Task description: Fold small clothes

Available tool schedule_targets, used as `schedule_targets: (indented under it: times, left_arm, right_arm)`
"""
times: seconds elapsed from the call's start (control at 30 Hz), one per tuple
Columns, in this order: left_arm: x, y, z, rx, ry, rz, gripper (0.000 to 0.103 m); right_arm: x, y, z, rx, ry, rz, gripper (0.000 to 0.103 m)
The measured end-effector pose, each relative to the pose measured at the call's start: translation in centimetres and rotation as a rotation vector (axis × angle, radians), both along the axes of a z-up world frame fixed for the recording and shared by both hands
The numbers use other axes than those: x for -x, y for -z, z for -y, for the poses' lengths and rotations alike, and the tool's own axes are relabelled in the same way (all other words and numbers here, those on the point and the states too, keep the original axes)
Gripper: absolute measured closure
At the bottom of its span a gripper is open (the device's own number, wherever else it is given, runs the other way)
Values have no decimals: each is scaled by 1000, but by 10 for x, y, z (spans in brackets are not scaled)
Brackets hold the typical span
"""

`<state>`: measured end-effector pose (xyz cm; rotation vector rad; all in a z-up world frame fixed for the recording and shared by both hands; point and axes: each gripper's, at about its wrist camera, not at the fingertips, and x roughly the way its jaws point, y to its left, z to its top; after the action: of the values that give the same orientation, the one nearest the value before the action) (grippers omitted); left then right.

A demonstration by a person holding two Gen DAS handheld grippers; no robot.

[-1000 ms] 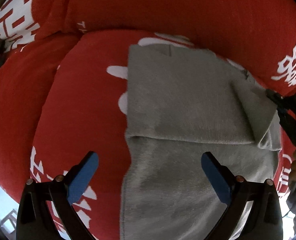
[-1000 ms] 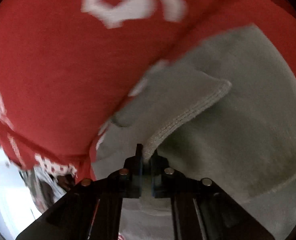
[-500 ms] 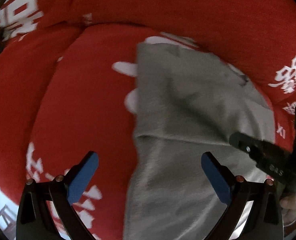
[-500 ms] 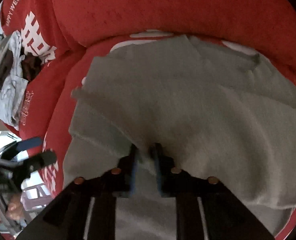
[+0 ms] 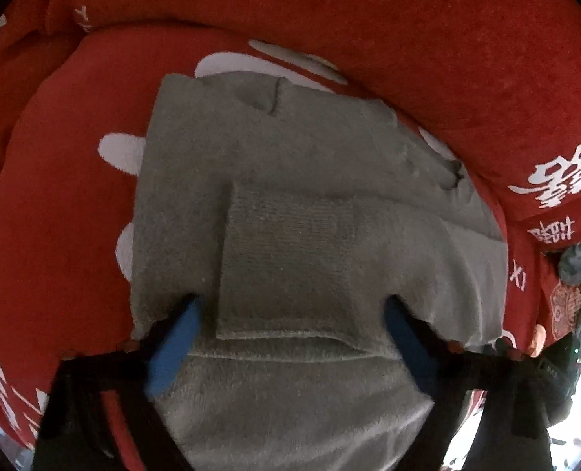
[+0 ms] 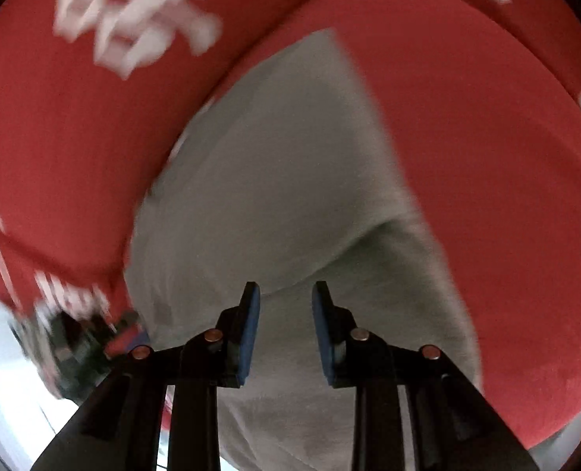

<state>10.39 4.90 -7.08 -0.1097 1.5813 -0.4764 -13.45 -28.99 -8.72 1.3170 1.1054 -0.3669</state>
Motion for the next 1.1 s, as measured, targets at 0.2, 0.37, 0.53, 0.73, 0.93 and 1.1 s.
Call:
schedule_targets:
  times: [0.2, 0.37, 0.53, 0.73, 0.93, 1.1]
  left_arm:
    - [-2, -3, 8, -71, 54, 58, 92]
    - [13, -15, 16, -54, 84, 85, 92]
    - [24, -2, 26, -101, 113, 98, 92]
    - [16, -7, 15, -87, 127, 90, 92]
    - [16, -12, 22, -116, 156, 115, 92]
    - [10, -16, 21, -113, 126, 130, 92]
  right_arm:
    - [18, 22, 24, -92, 254, 100, 97]
    - [18, 7, 39, -30, 238, 154, 97]
    - [37, 47, 55, -135, 275, 151, 97]
    - [30, 26, 47, -87, 134, 107, 93]
    - [28, -29, 57, 80, 62, 183, 86]
    - [3, -8, 95, 115, 15, 103, 74]
